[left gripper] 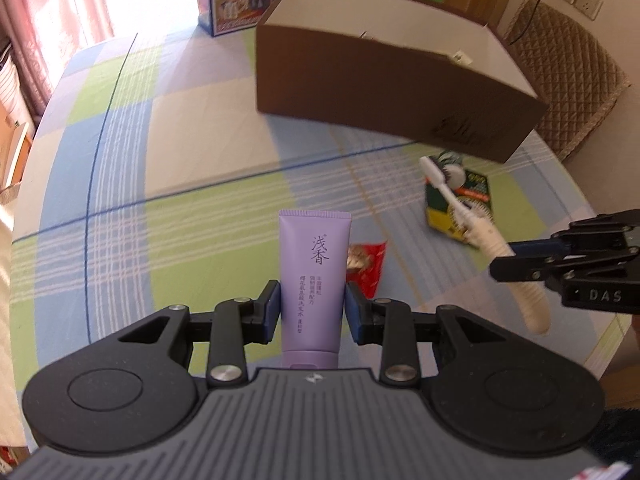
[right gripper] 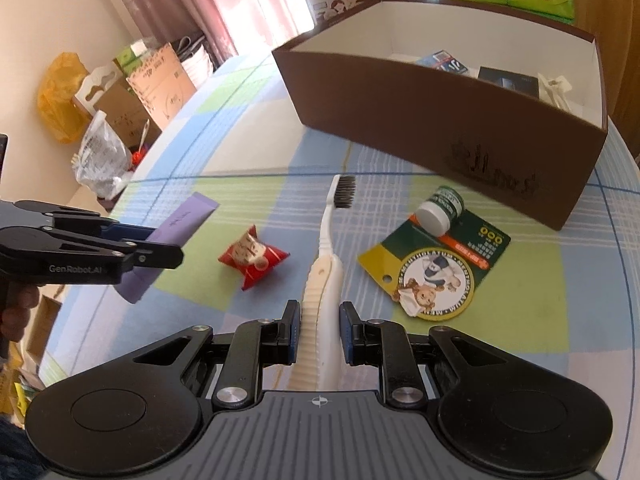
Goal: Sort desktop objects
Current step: 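Lift and carry the purple tube and toothbrush toward the brown box with both tools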
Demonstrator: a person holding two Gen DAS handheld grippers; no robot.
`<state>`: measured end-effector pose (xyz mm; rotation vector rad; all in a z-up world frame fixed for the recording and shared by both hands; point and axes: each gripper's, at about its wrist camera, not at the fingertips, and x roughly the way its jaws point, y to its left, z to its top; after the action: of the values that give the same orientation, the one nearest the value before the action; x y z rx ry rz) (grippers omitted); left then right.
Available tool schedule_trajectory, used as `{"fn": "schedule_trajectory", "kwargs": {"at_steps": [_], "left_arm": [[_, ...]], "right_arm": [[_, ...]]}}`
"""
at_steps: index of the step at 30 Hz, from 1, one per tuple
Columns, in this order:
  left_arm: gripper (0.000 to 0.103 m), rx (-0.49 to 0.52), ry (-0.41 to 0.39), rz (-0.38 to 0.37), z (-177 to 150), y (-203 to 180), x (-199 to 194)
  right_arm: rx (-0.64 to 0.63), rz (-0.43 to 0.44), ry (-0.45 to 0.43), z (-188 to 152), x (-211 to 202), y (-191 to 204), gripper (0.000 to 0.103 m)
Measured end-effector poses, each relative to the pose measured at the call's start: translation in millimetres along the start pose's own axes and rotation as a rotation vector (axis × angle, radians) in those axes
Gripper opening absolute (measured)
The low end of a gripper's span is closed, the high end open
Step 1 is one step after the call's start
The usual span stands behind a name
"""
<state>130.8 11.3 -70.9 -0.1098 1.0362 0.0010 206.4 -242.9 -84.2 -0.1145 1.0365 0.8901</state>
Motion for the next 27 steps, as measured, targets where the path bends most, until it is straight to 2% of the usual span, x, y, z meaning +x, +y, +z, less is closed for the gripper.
{"fn": "schedule_trajectory", "kwargs": {"at_steps": [8, 27], "left_arm": [[0.029, 0.023, -0.052, -0.025, 26.7, -9.7, -4.4], [0.029, 0.108, -0.192, -0.042, 104.1, -29.4, -13.7]], "right_arm": [[0.032, 0.011, -0.031, 22.7, -12.1, -5.6, 0.018], [-0.009, -0.017, -0.134, 74.4, -37.6, -20.8, 0.018]]}}
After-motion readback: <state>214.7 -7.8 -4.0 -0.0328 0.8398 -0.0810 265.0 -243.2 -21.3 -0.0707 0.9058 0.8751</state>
